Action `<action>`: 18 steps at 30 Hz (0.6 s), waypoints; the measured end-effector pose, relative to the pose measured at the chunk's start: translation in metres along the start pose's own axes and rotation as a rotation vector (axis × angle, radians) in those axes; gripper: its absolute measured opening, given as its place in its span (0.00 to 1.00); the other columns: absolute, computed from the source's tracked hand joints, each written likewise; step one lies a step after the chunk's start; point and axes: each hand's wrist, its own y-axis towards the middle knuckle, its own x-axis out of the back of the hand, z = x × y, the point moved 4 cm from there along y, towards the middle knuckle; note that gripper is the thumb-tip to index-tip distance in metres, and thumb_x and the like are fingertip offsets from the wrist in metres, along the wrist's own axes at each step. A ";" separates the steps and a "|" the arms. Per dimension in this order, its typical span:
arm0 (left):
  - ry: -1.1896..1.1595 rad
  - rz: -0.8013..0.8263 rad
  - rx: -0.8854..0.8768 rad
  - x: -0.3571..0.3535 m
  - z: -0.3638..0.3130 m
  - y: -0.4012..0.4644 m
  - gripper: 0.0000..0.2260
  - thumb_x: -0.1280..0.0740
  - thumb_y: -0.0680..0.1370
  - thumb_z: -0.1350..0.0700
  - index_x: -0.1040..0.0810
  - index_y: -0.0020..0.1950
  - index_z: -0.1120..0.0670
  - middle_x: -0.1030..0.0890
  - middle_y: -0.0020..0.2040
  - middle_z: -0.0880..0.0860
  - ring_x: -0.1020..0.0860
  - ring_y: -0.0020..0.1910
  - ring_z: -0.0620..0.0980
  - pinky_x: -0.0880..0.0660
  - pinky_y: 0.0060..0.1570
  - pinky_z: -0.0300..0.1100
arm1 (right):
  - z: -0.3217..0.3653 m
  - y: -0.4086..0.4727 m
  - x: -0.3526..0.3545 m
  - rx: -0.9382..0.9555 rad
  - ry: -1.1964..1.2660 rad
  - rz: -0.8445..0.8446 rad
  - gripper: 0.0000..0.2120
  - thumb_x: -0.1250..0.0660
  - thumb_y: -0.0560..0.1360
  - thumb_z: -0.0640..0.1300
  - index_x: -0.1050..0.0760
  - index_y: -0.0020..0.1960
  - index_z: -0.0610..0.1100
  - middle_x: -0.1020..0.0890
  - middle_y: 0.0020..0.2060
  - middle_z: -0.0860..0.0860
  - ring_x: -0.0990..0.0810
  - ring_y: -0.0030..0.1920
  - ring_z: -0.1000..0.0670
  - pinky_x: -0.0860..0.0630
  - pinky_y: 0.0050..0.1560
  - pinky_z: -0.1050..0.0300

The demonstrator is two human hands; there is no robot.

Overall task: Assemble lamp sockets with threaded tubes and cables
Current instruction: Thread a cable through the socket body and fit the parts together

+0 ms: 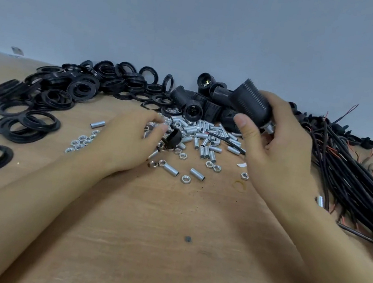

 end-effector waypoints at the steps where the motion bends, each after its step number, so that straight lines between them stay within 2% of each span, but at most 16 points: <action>1: 0.030 -0.007 0.050 0.002 0.006 0.009 0.12 0.36 0.81 0.48 0.20 0.60 0.51 0.19 0.59 0.51 0.23 0.60 0.52 0.27 0.55 0.47 | 0.001 -0.002 -0.003 0.000 -0.002 0.026 0.18 0.34 0.79 0.52 0.28 0.67 0.49 0.20 0.53 0.56 0.22 0.50 0.54 0.24 0.53 0.55; 3: 0.123 -0.017 0.134 0.006 0.018 0.033 0.11 0.37 0.81 0.52 0.20 0.60 0.52 0.19 0.60 0.52 0.23 0.60 0.53 0.29 0.52 0.44 | 0.003 -0.006 -0.010 0.000 -0.010 0.077 0.20 0.34 0.78 0.53 0.29 0.69 0.49 0.20 0.54 0.55 0.22 0.54 0.53 0.24 0.54 0.49; 6: 0.246 0.122 0.188 0.005 0.031 0.069 0.16 0.39 0.82 0.56 0.26 0.70 0.55 0.24 0.69 0.57 0.27 0.67 0.58 0.29 0.62 0.49 | 0.005 -0.008 -0.013 0.010 -0.013 0.119 0.22 0.35 0.78 0.54 0.29 0.69 0.48 0.20 0.55 0.54 0.22 0.54 0.52 0.24 0.54 0.47; 8: 0.314 0.236 0.203 -0.001 0.037 0.085 0.16 0.40 0.82 0.56 0.26 0.70 0.53 0.24 0.69 0.57 0.26 0.65 0.60 0.30 0.65 0.52 | 0.005 -0.008 -0.013 0.024 -0.017 0.135 0.22 0.35 0.78 0.54 0.29 0.69 0.48 0.20 0.54 0.54 0.22 0.54 0.52 0.24 0.53 0.48; 11: 0.449 0.229 0.191 -0.004 0.039 0.092 0.09 0.36 0.82 0.52 0.19 0.58 0.48 0.20 0.62 0.53 0.24 0.61 0.60 0.31 0.64 0.58 | 0.002 -0.007 -0.011 0.034 -0.036 0.145 0.22 0.35 0.78 0.54 0.29 0.69 0.48 0.19 0.54 0.54 0.22 0.54 0.52 0.25 0.54 0.50; 13: 0.419 0.169 0.184 0.000 0.040 0.092 0.04 0.32 0.80 0.51 0.20 0.46 0.47 0.19 0.57 0.53 0.23 0.56 0.59 0.26 0.60 0.57 | 0.001 -0.007 -0.011 0.032 -0.040 0.145 0.22 0.34 0.78 0.55 0.29 0.69 0.48 0.19 0.54 0.54 0.22 0.54 0.52 0.25 0.55 0.50; 14: 0.397 0.154 0.177 0.003 0.041 0.091 0.06 0.31 0.79 0.51 0.22 0.42 0.47 0.19 0.56 0.54 0.23 0.53 0.58 0.25 0.57 0.55 | 0.001 -0.007 -0.011 0.030 -0.035 0.144 0.22 0.34 0.78 0.55 0.29 0.69 0.48 0.19 0.55 0.54 0.22 0.54 0.51 0.25 0.55 0.49; 16: 0.329 0.130 0.182 0.010 0.042 0.087 0.08 0.29 0.78 0.52 0.21 0.39 0.48 0.20 0.57 0.56 0.23 0.53 0.58 0.25 0.55 0.52 | 0.001 -0.006 -0.011 0.031 -0.025 0.143 0.22 0.35 0.78 0.55 0.29 0.69 0.48 0.19 0.55 0.54 0.22 0.55 0.51 0.25 0.55 0.47; 18: 0.146 0.009 0.223 0.022 0.042 0.079 0.07 0.30 0.79 0.53 0.19 0.41 0.51 0.19 0.57 0.57 0.22 0.50 0.55 0.26 0.51 0.48 | 0.001 -0.007 -0.013 0.031 -0.016 0.149 0.22 0.35 0.78 0.55 0.30 0.70 0.48 0.19 0.56 0.54 0.22 0.55 0.51 0.24 0.55 0.46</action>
